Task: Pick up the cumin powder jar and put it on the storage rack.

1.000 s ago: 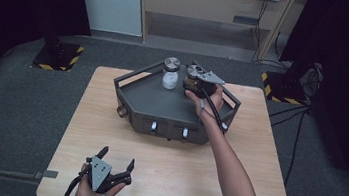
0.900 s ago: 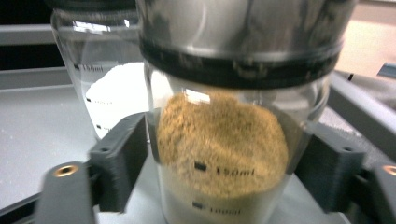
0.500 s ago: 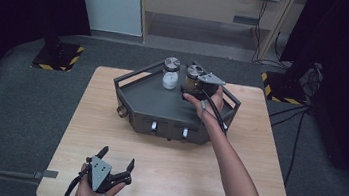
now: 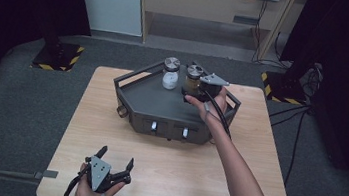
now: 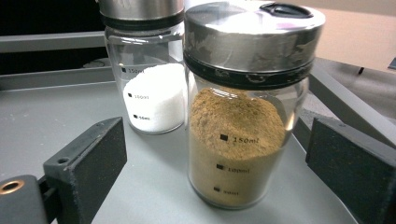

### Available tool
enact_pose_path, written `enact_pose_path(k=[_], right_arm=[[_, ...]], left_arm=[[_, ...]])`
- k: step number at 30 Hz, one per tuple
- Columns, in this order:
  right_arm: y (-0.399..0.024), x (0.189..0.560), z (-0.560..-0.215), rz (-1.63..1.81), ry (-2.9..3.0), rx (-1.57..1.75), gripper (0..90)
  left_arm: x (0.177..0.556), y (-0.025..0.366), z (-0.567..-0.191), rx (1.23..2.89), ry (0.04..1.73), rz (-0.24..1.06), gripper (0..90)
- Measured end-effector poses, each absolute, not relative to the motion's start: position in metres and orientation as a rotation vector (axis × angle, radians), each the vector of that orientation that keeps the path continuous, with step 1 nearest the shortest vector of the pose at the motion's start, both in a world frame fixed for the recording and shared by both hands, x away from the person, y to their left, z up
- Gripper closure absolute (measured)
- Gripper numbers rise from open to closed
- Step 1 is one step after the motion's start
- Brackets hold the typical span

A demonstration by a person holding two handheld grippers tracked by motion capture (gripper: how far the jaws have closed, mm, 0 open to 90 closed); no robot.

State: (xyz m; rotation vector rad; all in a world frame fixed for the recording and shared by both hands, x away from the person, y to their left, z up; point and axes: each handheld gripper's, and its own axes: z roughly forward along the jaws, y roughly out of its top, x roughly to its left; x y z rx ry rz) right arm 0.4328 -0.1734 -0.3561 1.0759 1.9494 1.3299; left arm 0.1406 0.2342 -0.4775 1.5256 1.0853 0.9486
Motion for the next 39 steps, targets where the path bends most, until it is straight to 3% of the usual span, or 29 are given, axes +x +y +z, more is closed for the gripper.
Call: enact_pose_path(k=[17,39], right_arm=[[-0.203,0.387,-0.349,1.405,1.893,1.087,5.9],[-0.255,0.285,-0.371,1.529,1.818,1.043,6.2]], left_arm=[[0.139,0.233,-0.477,1.524,1.090,0.968,3.8],[0.137,0.232,-0.478,1.510,1.103,0.994,3.8]])
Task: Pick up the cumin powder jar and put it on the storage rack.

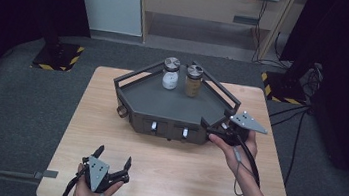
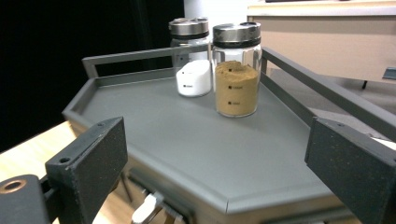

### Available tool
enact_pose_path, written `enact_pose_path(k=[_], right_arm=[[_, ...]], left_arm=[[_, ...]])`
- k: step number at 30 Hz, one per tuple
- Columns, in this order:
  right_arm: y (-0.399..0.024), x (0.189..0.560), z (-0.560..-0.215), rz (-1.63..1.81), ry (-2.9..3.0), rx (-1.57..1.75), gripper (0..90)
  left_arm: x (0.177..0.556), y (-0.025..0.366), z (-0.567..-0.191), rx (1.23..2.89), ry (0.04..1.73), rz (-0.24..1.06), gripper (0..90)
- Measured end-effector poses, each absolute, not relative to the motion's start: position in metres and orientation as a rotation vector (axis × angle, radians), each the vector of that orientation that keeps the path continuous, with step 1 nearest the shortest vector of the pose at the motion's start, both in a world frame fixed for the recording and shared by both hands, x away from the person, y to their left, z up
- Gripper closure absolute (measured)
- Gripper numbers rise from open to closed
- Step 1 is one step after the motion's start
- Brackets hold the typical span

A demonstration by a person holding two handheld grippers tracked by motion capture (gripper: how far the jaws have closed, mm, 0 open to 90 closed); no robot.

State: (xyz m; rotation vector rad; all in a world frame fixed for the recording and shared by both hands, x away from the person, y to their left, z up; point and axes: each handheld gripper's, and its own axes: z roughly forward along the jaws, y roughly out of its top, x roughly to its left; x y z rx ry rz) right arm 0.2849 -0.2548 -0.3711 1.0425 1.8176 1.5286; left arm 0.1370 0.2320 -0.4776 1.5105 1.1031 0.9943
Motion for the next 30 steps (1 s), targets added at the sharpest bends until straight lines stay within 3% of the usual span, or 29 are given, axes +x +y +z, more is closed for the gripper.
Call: enact_pose_path(k=[18,30], right_arm=[[-0.307,0.194,-0.432,1.513,1.794,1.089,5.9],[-0.329,0.152,-0.450,1.497,1.799,1.091,5.6]], left_arm=[[0.136,0.231,-0.478,1.511,1.104,1.001,3.8],[0.134,0.229,-0.477,1.505,1.121,1.036,3.8]])
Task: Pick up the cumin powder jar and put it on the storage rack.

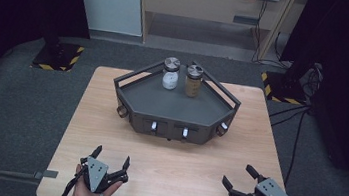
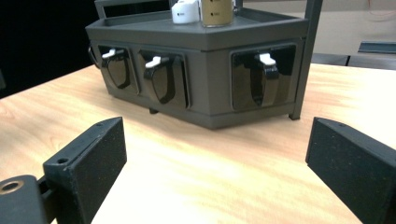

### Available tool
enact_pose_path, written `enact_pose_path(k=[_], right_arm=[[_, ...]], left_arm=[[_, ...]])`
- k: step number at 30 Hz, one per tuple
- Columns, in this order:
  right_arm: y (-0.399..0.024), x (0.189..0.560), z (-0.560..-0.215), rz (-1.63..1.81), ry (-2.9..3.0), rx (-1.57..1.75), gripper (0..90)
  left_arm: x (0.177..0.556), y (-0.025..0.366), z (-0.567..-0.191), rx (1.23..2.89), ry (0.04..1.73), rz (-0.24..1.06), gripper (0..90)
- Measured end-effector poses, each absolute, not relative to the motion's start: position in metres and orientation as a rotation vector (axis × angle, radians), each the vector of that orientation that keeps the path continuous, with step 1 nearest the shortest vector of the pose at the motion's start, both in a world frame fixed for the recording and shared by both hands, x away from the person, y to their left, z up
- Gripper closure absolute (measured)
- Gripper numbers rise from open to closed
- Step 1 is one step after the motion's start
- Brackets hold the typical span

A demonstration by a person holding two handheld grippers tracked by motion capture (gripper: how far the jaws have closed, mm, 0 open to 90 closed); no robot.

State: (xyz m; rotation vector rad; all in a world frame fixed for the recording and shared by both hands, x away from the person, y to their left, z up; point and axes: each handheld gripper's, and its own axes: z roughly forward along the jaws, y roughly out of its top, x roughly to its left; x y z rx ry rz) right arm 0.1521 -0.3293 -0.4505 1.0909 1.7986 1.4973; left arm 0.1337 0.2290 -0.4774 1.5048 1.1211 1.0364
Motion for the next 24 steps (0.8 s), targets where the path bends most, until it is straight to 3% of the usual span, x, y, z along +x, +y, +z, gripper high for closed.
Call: enact_pose_path(k=[10,24], right_arm=[[-0.343,0.121,-0.460,1.463,1.825,1.064,5.6],[-0.347,0.114,-0.462,1.463,1.803,1.075,5.4]], left_arm=[[0.131,0.229,-0.477,1.495,1.125,1.063,3.8],[0.131,0.231,-0.477,1.491,1.113,1.071,3.8]])
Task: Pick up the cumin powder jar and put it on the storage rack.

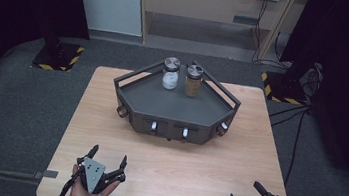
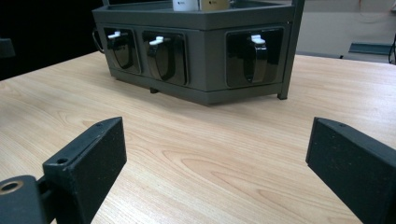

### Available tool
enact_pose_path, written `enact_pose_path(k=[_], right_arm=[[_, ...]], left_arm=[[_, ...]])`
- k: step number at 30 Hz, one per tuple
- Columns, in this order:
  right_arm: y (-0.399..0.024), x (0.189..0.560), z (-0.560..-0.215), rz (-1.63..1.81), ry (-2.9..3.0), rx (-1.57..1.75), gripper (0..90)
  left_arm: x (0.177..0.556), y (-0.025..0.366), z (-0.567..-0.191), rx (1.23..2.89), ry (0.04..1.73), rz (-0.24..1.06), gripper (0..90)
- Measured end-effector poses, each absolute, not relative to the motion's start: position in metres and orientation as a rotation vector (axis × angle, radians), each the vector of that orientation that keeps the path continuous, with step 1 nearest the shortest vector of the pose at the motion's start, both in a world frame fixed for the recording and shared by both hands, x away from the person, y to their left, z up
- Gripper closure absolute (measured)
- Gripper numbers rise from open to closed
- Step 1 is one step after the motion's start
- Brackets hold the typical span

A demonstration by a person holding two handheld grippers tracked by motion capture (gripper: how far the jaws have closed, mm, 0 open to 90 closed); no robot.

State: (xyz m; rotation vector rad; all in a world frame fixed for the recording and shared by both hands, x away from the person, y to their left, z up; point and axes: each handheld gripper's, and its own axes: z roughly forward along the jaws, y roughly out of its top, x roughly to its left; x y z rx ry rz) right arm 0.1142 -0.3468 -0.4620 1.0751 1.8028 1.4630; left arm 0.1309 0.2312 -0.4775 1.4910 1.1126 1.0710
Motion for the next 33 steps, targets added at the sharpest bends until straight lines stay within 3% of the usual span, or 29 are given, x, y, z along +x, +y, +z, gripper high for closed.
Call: enact_pose_path(k=[33], right_arm=[[-0.3473,0.1138,-0.4635,1.445,1.815,1.100,5.2]], left_arm=[[0.1312,0.2330,-0.4776,1.484,1.130,1.093,3.8]])
